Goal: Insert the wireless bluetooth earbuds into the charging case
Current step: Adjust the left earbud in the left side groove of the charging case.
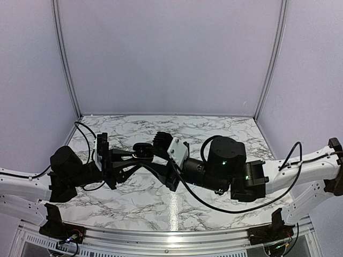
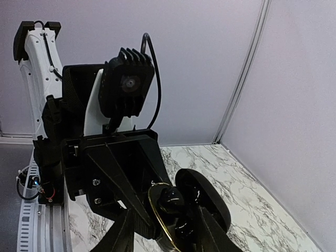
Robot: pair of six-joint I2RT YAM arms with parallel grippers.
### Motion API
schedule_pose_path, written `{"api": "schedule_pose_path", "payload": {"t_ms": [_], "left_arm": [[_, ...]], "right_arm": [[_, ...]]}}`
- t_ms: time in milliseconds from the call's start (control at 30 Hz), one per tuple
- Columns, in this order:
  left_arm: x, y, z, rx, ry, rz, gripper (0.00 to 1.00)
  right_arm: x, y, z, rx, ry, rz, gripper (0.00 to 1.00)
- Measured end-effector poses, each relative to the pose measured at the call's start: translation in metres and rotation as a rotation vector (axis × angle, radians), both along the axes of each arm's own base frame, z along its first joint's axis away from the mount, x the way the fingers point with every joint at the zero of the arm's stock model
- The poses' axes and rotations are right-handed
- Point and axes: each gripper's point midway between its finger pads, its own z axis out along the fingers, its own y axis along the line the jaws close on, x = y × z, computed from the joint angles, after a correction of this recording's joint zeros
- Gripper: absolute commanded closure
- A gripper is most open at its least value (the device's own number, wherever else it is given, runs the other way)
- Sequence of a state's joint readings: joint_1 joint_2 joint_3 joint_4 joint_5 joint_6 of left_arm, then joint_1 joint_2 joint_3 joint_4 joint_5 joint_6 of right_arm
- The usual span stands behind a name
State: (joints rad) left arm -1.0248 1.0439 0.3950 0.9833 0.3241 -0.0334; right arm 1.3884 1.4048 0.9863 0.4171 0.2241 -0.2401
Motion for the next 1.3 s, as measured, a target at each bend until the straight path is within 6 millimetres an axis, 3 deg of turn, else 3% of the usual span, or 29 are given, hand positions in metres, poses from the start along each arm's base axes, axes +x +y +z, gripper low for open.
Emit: {"api": "schedule_pose_path", "payload": {"t_ms": [233,433,767,1300], "left_arm": [[-0.001,0.0,0.0,-0.001,-0.003,-0.008,1.0],[-0.003,-0.001,0.0,0.0,-0.005,-0.017,1.0],[-0.005,-0.003,-0.002,0.007,-0.005,-0.033,1.0],[-0.004,-0.006,-0.008,0.025,-0.007,-0.039,1.0]], "right_arm": [[-0.008,-0.015,0.017,0.037,-0.008,0.029,0.64],[-0.008,-0.017,0.014,0.019,-0.007,0.029,0.8],[-0.005,-0.01,-0.006,-0.037,0.004,0.017,0.83],[-0.001,-0.007,-0.003,-0.034,0.002,-0.005,0.85]]}}
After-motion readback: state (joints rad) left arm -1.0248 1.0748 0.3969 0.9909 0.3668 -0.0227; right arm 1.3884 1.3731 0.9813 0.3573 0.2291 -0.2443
